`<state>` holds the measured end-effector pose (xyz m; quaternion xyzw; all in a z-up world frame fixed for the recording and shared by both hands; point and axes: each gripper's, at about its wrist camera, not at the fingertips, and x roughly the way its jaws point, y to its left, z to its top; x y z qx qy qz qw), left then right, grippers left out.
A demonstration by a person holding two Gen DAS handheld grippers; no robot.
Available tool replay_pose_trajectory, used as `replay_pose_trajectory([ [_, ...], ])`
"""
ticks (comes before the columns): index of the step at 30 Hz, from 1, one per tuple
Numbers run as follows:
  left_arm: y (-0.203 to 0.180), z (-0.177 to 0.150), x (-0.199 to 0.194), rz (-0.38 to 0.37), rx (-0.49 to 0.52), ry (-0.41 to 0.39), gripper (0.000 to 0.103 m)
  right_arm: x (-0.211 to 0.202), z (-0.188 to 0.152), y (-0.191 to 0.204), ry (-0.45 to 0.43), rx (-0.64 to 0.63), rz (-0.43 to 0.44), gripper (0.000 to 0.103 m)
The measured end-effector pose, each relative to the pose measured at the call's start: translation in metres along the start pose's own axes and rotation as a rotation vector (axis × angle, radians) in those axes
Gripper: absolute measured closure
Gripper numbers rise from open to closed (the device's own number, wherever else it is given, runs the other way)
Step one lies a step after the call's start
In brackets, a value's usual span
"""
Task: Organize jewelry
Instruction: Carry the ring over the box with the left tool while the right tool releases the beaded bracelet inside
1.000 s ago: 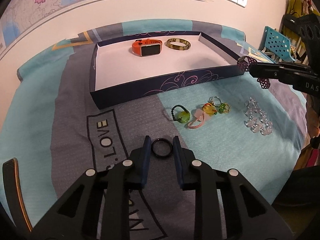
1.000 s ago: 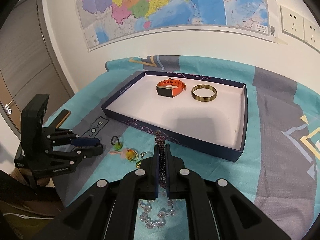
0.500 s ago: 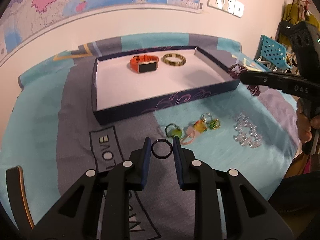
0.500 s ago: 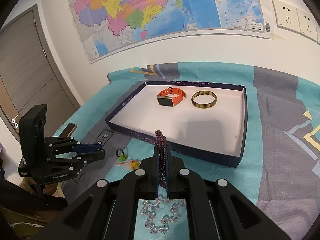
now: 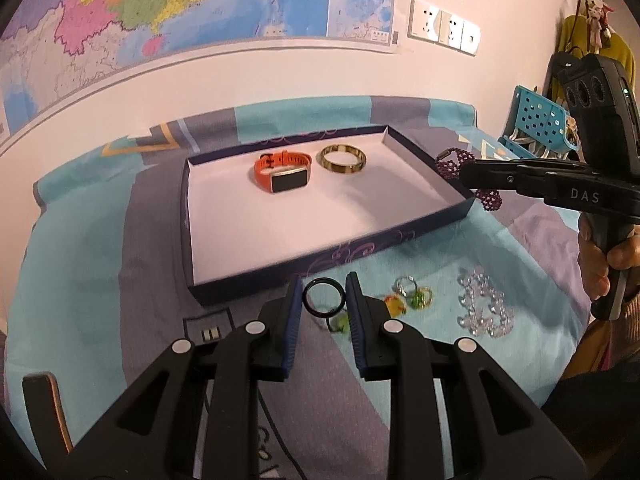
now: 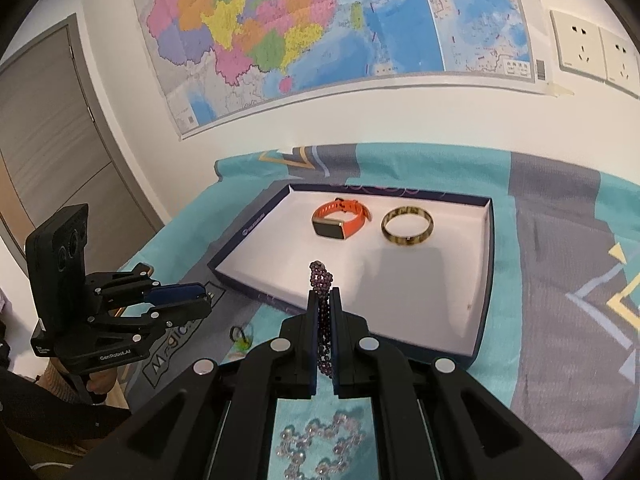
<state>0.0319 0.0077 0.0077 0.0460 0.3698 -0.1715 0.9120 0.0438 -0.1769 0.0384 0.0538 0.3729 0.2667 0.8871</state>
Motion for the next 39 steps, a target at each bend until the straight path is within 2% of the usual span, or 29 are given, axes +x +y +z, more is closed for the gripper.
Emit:
replay_pose_trajectory([
  [23, 0.01, 0.039, 0.03, 0.015, -0.003, -0.017, 0.081, 0.027, 0.036, -0.025, 0.005, 0.003, -0.025, 0.099],
  [39, 0.019, 0.059, 0.058, 0.03, -0.011, 0.009, 0.081, 0.065, 0.051, -0.028, 0.063, -0.039, -0.05, 0.099],
])
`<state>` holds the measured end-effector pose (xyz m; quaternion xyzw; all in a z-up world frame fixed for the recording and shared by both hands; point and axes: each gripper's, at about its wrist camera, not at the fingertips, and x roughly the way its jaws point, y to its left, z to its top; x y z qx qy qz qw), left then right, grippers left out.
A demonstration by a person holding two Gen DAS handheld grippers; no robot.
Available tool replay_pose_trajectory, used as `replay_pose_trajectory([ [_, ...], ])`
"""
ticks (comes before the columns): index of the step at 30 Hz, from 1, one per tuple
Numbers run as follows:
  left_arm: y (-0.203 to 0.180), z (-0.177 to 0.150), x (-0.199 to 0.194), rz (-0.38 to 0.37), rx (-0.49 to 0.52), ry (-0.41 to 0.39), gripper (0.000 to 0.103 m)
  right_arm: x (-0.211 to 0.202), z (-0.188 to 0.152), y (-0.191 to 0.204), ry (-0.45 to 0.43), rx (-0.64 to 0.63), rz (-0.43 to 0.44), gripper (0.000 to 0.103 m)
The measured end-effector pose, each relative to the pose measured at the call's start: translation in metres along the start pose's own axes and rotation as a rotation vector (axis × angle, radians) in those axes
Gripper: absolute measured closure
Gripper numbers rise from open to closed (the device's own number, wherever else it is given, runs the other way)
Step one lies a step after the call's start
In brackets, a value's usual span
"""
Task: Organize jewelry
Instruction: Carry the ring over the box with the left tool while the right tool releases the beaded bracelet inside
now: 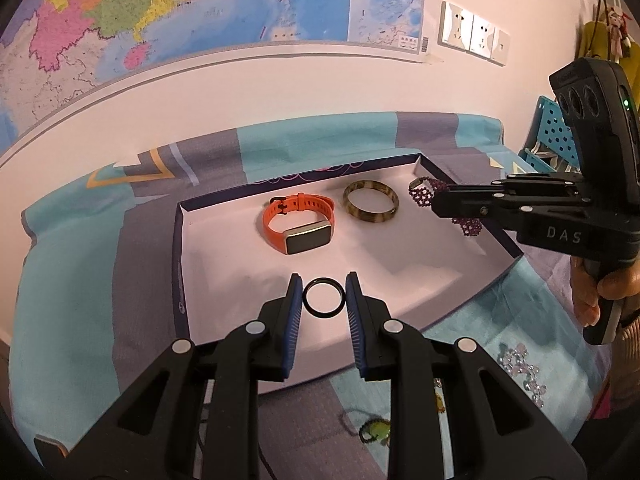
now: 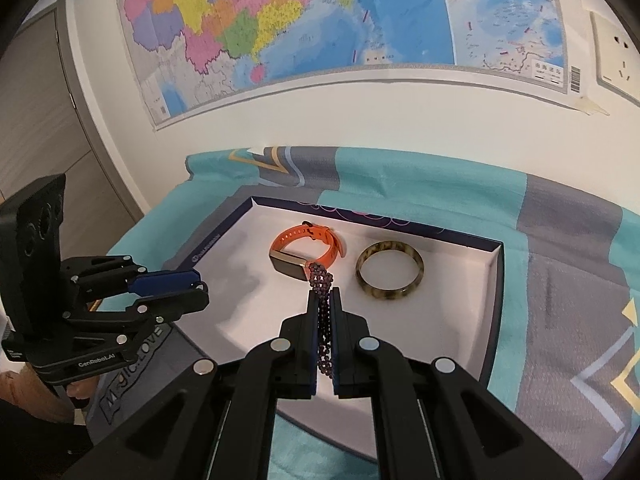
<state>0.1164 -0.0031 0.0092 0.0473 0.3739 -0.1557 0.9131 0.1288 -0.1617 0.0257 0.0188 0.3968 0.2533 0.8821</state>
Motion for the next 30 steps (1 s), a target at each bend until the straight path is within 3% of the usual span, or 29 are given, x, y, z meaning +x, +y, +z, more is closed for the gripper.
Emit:
replay_pose_trajectory([
  [30, 0.006, 0.016, 0.058, 0.023, -0.037, 0.095, 0.081, 0.053, 0.007, -0.006, 0.111, -0.1, -0.092, 0.099],
])
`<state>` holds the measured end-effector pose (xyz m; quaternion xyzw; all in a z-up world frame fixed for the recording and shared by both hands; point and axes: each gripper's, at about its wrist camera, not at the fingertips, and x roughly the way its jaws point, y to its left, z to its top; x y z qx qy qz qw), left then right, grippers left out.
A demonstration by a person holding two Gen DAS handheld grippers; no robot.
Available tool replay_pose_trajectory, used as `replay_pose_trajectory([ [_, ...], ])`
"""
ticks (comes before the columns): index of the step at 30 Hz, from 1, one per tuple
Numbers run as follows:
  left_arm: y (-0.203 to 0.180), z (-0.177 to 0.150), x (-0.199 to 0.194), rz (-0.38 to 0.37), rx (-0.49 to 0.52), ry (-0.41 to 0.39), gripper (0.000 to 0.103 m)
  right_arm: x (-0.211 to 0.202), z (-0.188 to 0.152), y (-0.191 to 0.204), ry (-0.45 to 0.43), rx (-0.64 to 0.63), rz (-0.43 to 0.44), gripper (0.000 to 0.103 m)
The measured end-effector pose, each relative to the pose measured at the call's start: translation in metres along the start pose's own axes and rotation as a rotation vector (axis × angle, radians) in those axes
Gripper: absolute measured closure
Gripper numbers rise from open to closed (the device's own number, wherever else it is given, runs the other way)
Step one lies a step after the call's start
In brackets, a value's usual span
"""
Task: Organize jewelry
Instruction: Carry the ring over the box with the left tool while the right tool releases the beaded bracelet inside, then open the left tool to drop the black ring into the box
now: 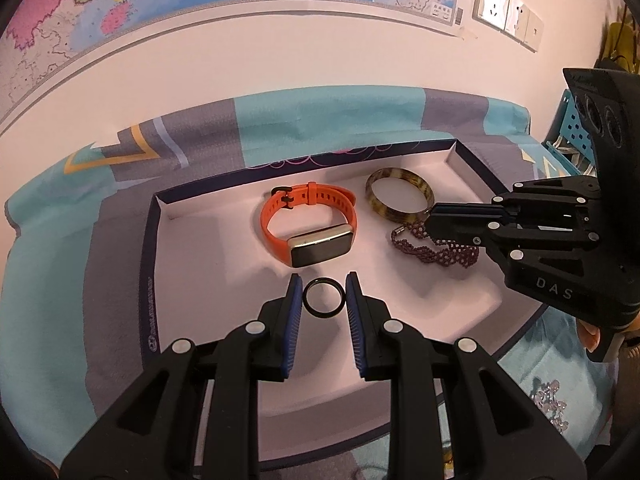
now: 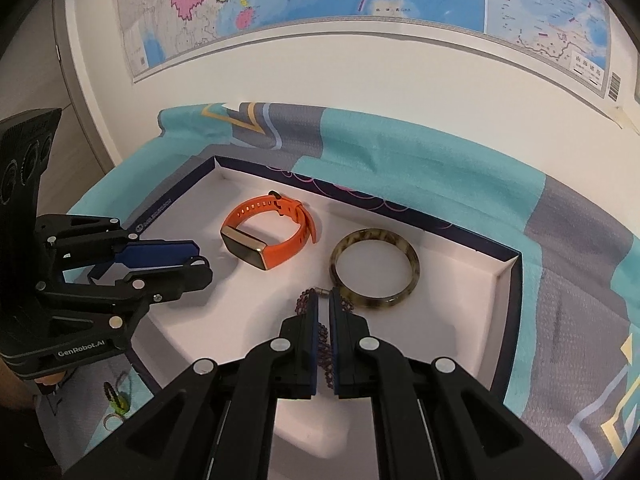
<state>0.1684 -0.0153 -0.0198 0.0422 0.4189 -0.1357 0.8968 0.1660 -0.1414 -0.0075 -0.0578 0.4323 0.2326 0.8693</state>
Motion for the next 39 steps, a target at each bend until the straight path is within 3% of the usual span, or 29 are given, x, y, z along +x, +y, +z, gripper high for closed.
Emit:
replay_pose_trajectory([
  [12, 0.001, 0.001, 0.018, 0.01, -0.013, 0.038, 0.079, -0.018, -0.009, -0.004, -0.027, 0.056, 0.037, 0.093],
  [16, 0.003, -0.001, 0.018, 0.019, -0.02, 0.032, 0.067, -0.027, -0.013, -0.002, -0.042, 0.069, 0.053, 0.092],
  [26, 0.007, -0.012, -0.029, 0.009, -0.021, -0.066, 0.055, -0.064, -0.038, 0.007, -0.088, 0.077, 0.082, 0.07],
  [33, 0.003, -0.047, -0.061, -0.015, -0.012, -0.096, 0.054, -0.081, -0.068, 0.014, -0.087, 0.098, 0.106, 0.066],
  [39, -0.006, -0.074, -0.073, -0.025, 0.027, -0.092, 0.051, -0.083, -0.103, 0.02, -0.033, 0.126, 0.1, 0.064],
])
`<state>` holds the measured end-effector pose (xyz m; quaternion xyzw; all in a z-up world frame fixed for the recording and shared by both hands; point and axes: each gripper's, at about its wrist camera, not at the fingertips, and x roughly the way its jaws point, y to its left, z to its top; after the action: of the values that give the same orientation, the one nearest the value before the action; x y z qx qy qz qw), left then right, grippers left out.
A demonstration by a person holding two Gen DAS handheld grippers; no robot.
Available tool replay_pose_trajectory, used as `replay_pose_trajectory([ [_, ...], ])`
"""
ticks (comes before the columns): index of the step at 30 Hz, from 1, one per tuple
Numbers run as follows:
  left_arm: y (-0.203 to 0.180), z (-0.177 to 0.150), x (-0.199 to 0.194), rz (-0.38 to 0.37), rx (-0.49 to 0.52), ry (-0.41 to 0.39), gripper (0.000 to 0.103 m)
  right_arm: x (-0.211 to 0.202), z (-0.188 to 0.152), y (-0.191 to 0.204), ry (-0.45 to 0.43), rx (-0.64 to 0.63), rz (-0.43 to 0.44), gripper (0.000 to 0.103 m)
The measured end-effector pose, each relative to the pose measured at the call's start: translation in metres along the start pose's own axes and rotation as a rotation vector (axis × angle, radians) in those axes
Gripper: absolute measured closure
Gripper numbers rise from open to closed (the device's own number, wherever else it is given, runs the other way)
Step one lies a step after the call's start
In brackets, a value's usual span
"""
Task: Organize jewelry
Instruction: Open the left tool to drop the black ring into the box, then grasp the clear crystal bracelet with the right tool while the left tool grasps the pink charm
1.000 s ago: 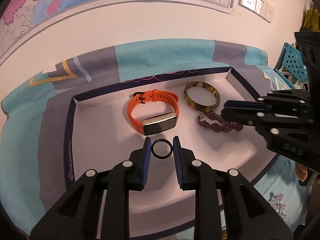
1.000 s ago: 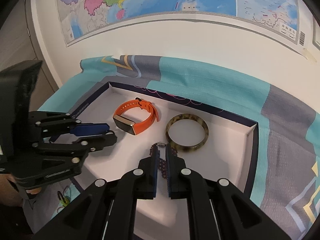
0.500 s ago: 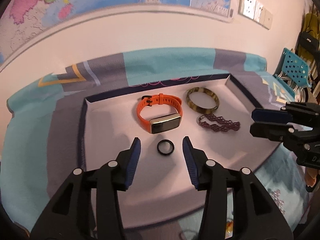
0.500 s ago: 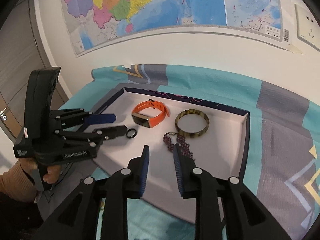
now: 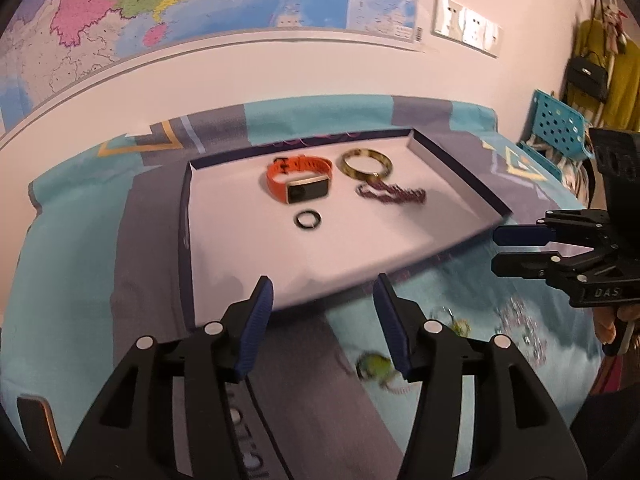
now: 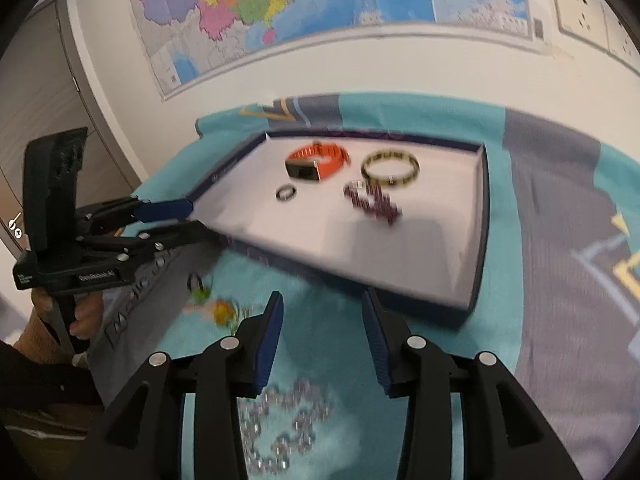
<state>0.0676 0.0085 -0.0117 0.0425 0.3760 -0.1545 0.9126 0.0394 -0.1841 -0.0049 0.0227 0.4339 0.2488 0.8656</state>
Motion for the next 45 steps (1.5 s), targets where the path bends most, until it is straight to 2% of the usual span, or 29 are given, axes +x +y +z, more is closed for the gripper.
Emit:
replay_pose_trajectory([
  [9, -0.008, -0.021, -0.012, -0.022, 0.016, 0.008, 0.05, -0.014, -0.032, -0.008, 0.019, 0.063, -0.006, 0.064],
  [12, -0.013, -0.028, -0.015, -0.045, 0.023, 0.012, 0.05, -0.015, -0.038, -0.002, 0.025, 0.053, -0.005, 0.06],
  [16, -0.025, -0.039, -0.016, -0.083, 0.062, 0.028, 0.05, -0.013, -0.042, 0.005, 0.034, 0.04, 0.006, 0.06],
  [19, -0.036, -0.044, -0.018, -0.113, 0.101, 0.036, 0.055, -0.011, -0.043, 0.008, 0.038, 0.031, 0.002, 0.06],
  [22, -0.043, -0.046, -0.014, -0.137, 0.121, 0.055, 0.065, -0.011, -0.044, 0.009, 0.036, 0.032, 0.002, 0.059],
  [26, -0.048, -0.046, -0.005, -0.141, 0.127, 0.088, 0.07, -0.012, -0.046, 0.008, 0.031, 0.04, -0.002, 0.056],
  [29, -0.048, -0.046, 0.002, -0.135, 0.126, 0.107, 0.073, -0.012, -0.048, 0.006, 0.031, 0.051, -0.002, 0.055],
  [37, -0.048, -0.042, 0.011, -0.124, 0.127, 0.127, 0.074, -0.01, -0.052, 0.011, 0.029, 0.033, -0.01, 0.051],
  [40, -0.049, -0.042, 0.011, -0.122, 0.132, 0.128, 0.085, -0.008, -0.053, 0.016, 0.028, 0.017, -0.022, 0.049],
  [44, -0.05, -0.043, 0.01, -0.115, 0.124, 0.127, 0.088, -0.005, -0.053, 0.024, 0.027, -0.016, -0.058, 0.05],
  [45, -0.05, -0.043, 0.009, -0.11, 0.125, 0.126, 0.089, -0.004, -0.053, 0.025, 0.023, -0.025, -0.072, 0.053],
])
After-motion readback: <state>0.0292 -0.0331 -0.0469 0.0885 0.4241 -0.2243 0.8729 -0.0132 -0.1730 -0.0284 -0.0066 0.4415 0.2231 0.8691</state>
